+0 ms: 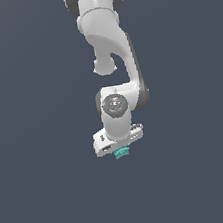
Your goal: Pick up the object and move it to a goal position.
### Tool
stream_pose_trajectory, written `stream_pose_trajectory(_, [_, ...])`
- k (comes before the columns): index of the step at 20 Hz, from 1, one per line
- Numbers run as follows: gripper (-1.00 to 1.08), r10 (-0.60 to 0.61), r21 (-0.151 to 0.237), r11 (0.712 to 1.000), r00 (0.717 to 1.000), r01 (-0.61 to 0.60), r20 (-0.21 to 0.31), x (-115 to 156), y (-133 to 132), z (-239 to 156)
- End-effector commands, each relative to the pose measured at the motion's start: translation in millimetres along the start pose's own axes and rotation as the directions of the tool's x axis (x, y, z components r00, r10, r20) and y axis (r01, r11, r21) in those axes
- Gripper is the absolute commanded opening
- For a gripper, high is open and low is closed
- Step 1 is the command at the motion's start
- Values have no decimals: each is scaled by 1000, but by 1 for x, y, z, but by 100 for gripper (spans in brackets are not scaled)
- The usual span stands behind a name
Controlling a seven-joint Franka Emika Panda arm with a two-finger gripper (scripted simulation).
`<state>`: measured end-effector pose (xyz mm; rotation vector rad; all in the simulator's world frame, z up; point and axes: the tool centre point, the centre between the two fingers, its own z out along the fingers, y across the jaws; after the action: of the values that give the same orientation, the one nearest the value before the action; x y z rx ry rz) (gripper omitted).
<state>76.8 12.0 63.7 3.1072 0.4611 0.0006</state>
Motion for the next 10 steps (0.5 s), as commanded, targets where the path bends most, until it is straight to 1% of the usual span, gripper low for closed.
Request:
stream_pose_trajectory(1, [-100,0,0,1000,1000,0,0,11,6,-2])
stream_pose_trajectory(10, [-100,-1,0,1000,1000,1,0,45,22,-5])
